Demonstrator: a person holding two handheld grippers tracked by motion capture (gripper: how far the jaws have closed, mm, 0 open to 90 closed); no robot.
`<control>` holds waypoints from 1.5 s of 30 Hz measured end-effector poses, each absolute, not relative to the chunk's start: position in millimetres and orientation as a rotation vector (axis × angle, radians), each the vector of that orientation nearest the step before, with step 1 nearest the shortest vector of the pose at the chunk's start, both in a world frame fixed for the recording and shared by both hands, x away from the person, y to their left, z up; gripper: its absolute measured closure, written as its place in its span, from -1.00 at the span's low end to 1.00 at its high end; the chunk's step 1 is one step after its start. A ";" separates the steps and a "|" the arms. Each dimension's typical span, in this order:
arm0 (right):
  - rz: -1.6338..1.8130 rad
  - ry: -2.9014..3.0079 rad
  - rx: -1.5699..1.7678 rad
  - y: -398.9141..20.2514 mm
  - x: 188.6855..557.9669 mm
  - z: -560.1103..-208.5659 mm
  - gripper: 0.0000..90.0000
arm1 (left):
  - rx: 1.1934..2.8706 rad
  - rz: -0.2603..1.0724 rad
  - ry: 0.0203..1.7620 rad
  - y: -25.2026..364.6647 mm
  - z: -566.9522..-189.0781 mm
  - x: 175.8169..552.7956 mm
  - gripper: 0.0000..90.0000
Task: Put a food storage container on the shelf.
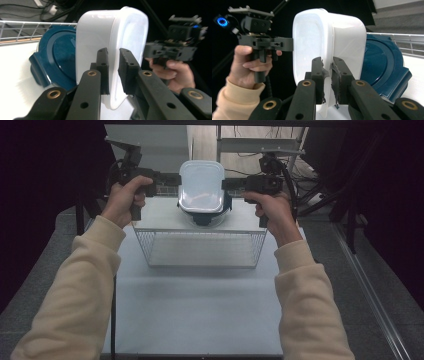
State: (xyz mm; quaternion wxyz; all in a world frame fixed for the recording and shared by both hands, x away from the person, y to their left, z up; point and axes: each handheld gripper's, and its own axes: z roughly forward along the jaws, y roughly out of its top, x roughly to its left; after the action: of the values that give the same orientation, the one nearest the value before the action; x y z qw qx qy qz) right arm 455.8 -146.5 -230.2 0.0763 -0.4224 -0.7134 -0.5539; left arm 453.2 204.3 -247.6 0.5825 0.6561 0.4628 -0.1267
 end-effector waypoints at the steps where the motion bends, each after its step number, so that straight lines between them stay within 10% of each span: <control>1: -1.654 -2.123 -1.271 -146.9 458.9 -230.6 0.76 | 1.520 -0.312 1.092 204.6 -248.5 456.4 0.78; 20: -1.588 -1.886 -1.487 -142.6 507.9 -251.3 0.62 | 1.380 -0.435 1.211 206.4 -276.6 496.3 0.61; 23: -1.637 -1.897 -1.500 -141.2 503.5 -249.9 0.36 | 1.382 -0.387 1.200 204.1 -273.7 493.2 0.25; 31: -1.835 -2.087 -1.410 -155.6 460.8 -228.4 -0.14 | 1.488 -0.095 1.114 211.9 -252.9 443.6 -0.33; 45: -1.828 -2.510 -1.166 -196.3 354.9 -276.2 -0.37 | 1.710 0.183 1.015 214.4 -308.4 323.0 -0.46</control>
State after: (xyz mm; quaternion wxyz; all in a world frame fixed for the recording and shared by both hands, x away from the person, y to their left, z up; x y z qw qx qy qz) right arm 354.9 -196.3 -276.2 -0.0874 -0.3502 -0.7538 -0.5492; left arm 323.0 214.4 -308.4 0.5418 0.7198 0.4271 0.0769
